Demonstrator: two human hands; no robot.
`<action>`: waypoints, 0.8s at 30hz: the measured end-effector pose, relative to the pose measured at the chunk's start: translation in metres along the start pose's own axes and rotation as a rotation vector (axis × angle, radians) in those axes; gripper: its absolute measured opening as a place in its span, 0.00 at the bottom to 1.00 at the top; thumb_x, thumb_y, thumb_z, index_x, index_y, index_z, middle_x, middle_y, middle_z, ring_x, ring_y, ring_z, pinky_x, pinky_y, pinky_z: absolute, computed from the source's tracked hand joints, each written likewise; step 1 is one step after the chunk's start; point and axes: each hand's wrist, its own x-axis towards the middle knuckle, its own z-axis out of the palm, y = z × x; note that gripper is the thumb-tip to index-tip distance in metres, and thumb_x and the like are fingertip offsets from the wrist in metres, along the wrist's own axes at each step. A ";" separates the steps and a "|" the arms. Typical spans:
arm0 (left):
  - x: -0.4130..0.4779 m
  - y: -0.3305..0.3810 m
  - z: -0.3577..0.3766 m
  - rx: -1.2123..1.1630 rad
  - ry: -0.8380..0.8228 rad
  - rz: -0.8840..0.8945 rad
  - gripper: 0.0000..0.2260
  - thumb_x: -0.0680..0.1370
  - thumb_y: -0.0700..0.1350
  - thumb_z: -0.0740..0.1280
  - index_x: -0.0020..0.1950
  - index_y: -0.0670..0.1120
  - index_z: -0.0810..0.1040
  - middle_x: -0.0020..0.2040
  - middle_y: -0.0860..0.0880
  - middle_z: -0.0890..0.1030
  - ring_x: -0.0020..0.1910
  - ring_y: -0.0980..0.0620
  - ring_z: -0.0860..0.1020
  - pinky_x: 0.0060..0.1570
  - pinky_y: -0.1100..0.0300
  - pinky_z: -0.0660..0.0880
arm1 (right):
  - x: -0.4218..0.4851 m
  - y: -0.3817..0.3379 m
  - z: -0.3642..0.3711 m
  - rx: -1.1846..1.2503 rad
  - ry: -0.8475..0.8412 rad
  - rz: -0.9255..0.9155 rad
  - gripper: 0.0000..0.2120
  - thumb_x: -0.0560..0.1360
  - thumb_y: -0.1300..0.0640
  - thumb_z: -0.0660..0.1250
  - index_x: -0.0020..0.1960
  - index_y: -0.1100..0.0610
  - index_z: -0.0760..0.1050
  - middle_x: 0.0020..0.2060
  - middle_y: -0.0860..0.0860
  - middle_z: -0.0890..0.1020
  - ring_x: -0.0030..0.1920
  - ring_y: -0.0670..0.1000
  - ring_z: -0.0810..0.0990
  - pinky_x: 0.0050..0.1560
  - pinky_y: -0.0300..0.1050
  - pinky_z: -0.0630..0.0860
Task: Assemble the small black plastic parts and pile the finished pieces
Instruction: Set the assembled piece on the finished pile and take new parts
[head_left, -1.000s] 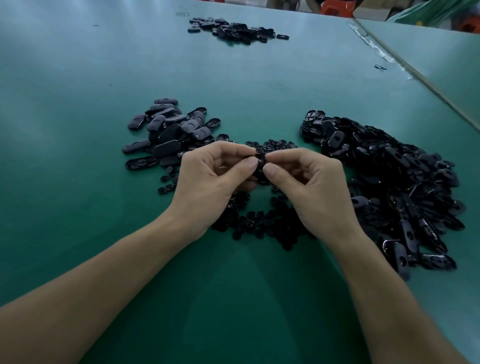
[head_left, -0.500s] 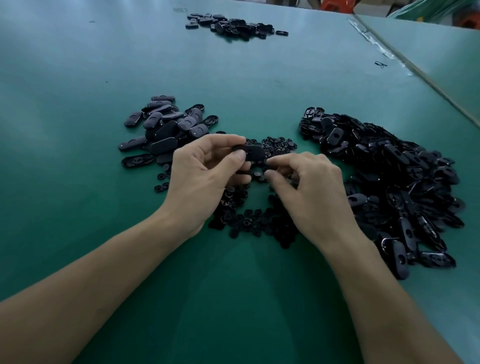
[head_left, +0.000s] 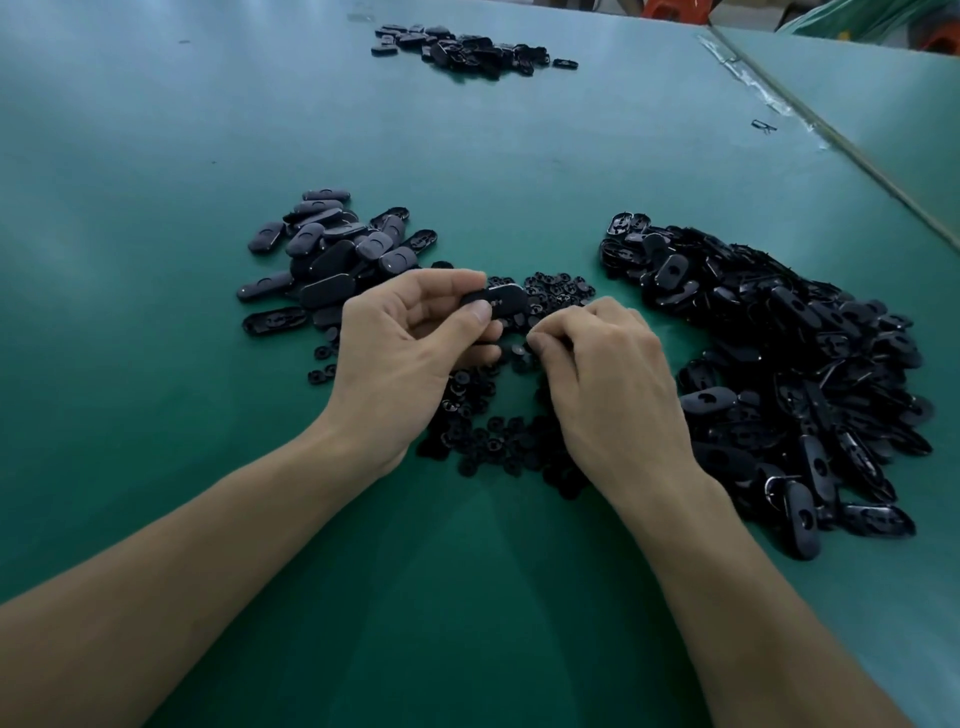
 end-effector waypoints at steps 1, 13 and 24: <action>0.000 0.000 0.000 0.006 -0.001 0.005 0.07 0.77 0.31 0.69 0.52 0.41 0.81 0.40 0.47 0.85 0.40 0.51 0.84 0.41 0.61 0.81 | 0.000 0.000 -0.001 0.052 0.008 0.000 0.08 0.83 0.54 0.62 0.52 0.54 0.80 0.47 0.49 0.78 0.50 0.51 0.76 0.54 0.48 0.73; 0.000 -0.004 -0.001 0.083 -0.037 0.032 0.08 0.76 0.31 0.72 0.49 0.43 0.83 0.42 0.44 0.86 0.42 0.46 0.85 0.42 0.60 0.81 | -0.005 -0.001 -0.008 0.454 0.170 0.047 0.07 0.78 0.60 0.69 0.53 0.50 0.80 0.37 0.41 0.81 0.39 0.41 0.79 0.41 0.31 0.74; 0.001 -0.007 -0.002 0.148 -0.070 0.043 0.10 0.75 0.31 0.72 0.50 0.46 0.84 0.43 0.45 0.87 0.44 0.45 0.86 0.43 0.59 0.82 | -0.006 0.000 -0.007 0.457 0.139 0.018 0.08 0.79 0.62 0.69 0.54 0.52 0.83 0.41 0.41 0.84 0.43 0.42 0.83 0.46 0.34 0.78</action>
